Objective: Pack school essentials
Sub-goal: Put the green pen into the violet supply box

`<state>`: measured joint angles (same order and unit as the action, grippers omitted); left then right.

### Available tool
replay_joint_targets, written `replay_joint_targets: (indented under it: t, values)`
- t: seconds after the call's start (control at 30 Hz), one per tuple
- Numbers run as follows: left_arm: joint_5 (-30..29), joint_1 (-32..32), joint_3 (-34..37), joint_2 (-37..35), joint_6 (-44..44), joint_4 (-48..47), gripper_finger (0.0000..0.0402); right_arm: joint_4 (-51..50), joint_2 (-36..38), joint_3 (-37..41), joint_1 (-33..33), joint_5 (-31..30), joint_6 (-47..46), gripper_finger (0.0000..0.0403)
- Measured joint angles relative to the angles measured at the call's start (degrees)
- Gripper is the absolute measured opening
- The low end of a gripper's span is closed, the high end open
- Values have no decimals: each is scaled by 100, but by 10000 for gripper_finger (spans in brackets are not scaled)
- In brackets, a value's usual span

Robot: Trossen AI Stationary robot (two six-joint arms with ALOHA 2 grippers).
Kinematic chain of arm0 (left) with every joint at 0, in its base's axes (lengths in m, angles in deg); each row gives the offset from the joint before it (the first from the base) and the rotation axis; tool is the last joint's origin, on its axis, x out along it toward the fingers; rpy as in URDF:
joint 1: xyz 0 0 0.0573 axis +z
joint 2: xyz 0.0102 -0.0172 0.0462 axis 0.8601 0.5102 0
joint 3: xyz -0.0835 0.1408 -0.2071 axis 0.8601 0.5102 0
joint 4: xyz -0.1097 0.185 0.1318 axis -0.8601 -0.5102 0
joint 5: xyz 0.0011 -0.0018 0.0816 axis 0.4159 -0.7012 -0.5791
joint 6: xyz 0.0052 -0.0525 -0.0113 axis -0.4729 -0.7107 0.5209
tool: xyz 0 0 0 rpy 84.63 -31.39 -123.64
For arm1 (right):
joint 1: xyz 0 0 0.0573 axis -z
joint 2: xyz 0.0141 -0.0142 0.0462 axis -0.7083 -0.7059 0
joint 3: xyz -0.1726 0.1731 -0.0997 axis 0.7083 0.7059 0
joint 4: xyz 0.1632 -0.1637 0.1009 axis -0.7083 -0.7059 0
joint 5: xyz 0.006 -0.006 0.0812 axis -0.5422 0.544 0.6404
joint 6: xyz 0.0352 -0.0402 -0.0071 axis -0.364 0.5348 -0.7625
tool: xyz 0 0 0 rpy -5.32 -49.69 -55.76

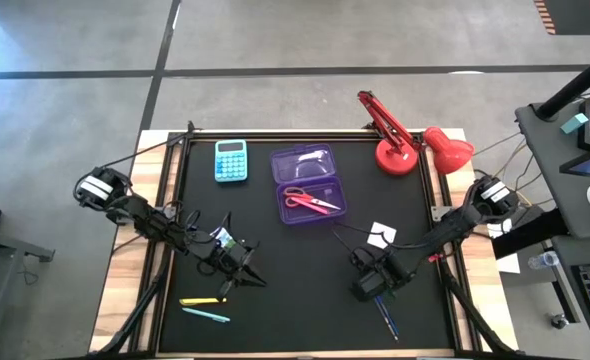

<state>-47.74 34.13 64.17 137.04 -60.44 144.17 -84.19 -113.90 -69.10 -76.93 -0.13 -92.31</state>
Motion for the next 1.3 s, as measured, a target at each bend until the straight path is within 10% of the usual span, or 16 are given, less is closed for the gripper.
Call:
replay_joint_targets:
  t: [0.83, 1.3]
  values:
    - [0, 81, 0, 0, 0, 25, 8, -928, -24, 55, -2, 704, -473, 151]
    - [2, 87, 0, -2, 0, 16, 8, -485, -190, 299, 0, 745, -184, 83]
